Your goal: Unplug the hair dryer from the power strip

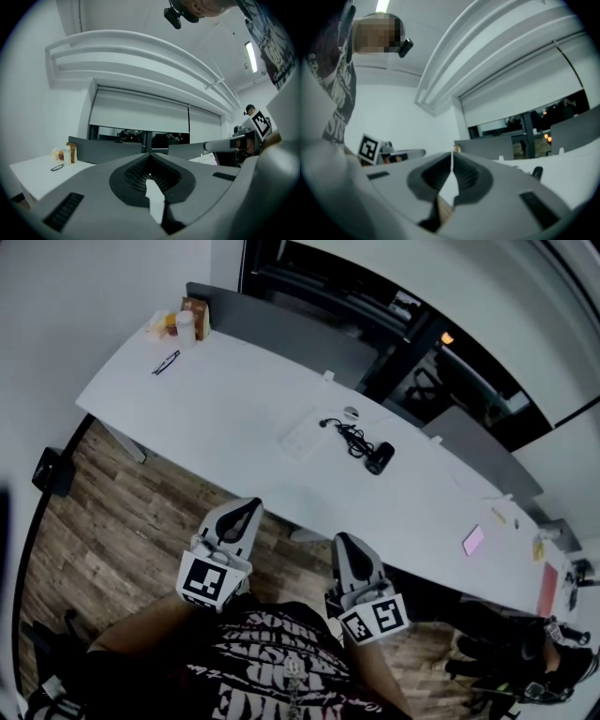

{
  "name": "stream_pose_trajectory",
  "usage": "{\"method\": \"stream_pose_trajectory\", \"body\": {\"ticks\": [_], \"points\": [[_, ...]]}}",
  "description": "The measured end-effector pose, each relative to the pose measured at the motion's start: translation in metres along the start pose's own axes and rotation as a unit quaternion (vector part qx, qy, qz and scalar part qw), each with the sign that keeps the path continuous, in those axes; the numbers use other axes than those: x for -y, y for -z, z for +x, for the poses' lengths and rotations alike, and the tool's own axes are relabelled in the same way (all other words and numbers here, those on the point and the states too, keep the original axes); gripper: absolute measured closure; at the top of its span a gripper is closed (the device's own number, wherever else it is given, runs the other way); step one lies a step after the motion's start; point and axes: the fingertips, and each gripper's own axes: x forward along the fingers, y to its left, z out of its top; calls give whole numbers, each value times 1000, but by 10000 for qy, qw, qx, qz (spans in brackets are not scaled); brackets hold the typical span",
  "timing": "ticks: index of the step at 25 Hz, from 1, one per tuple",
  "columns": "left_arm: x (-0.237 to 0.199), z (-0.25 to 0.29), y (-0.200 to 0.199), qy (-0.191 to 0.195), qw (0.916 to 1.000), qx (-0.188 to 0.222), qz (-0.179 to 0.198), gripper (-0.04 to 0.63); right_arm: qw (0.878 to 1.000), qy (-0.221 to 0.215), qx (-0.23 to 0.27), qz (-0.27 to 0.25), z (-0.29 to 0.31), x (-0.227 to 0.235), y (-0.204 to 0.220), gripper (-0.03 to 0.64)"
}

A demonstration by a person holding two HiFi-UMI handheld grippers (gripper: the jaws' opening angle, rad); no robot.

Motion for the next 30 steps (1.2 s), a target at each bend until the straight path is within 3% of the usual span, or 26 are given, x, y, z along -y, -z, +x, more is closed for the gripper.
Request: {"method": "stream_pose_trajectory", "body": {"ticks": [9,16,24,30], "points": [[-5,-5,0,108,9997,110,-204,569,9999,-31,-128,-27,8,-8,-4,581],[-27,-9,2,-190,9997,112,-110,569,9994,-327,-139,-15,29,-16,-4,581],[-45,-10,25,-433,9986,-252,-139,569,9986,-449,-194,186,53,-5,8,581],[-48,5,29,-388,9986,-312,-193,569,9985,-340,-279,315,58,9,18,581]]}}
